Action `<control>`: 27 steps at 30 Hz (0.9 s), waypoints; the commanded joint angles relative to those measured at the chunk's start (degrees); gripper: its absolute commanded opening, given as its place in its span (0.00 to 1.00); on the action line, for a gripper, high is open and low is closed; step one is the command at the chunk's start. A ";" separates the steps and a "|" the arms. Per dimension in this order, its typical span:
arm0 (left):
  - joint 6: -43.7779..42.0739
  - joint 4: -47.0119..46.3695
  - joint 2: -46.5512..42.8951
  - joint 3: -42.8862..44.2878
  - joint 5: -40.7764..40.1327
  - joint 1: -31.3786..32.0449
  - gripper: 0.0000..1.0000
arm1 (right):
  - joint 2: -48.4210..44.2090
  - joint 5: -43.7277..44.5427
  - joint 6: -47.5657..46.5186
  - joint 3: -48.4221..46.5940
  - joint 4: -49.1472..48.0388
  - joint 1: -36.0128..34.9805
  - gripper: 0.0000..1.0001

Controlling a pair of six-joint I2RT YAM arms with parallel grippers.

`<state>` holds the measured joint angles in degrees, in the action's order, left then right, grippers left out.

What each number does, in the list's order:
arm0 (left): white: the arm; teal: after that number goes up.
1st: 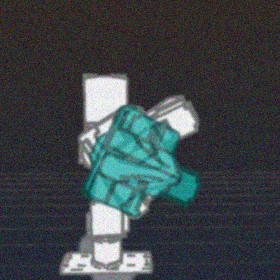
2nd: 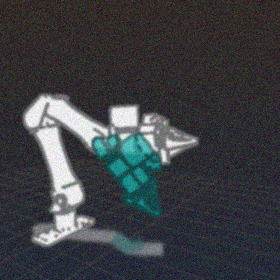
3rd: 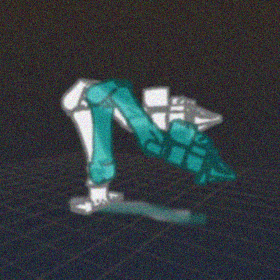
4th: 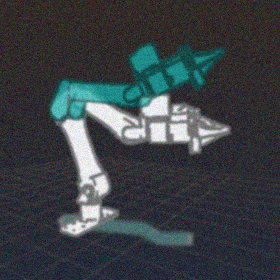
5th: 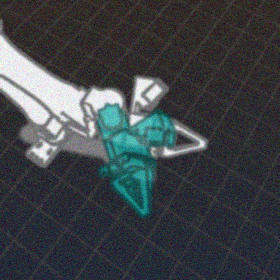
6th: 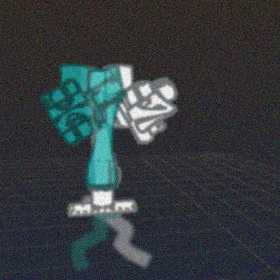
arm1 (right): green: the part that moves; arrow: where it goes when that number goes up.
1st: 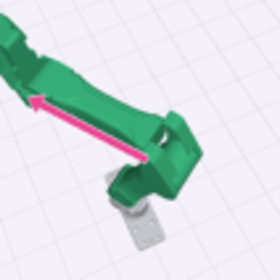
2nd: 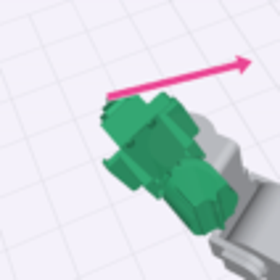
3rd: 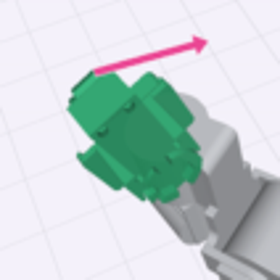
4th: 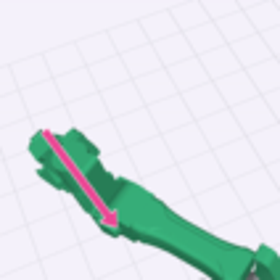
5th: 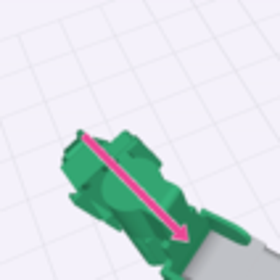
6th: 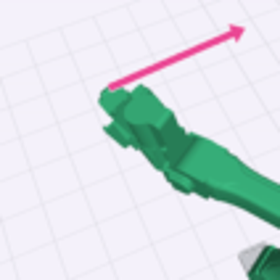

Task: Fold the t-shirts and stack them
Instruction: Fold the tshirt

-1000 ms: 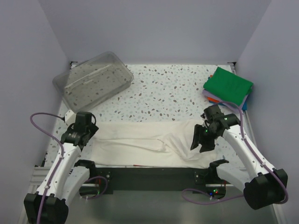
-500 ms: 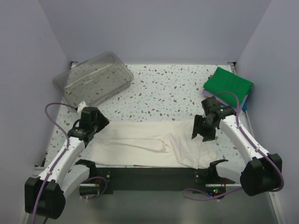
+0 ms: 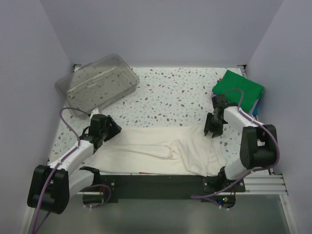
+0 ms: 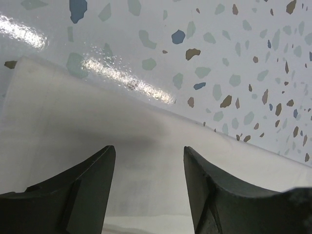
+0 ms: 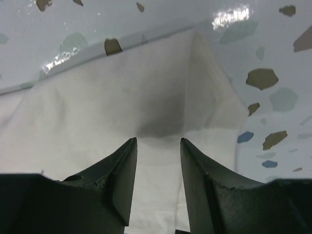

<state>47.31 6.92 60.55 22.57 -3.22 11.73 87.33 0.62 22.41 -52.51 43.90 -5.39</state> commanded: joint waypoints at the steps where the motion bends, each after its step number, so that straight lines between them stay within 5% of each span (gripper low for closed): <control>1: -2.48 -5.16 1.75 -0.68 0.32 0.14 0.64 | 3.28 0.96 -2.64 -2.95 -6.53 0.81 0.44; 17: -5.12 -11.31 10.10 -4.29 -1.08 -1.18 0.65 | 13.92 4.47 -4.40 -7.52 -8.13 2.22 0.35; 27: -6.00 -9.38 21.44 3.45 -1.08 -1.44 0.66 | 20.95 3.68 -5.19 -14.71 -7.43 3.19 0.34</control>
<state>42.83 -8.84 78.78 27.40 -3.03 10.90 103.61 2.24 18.65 -65.52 41.23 -2.79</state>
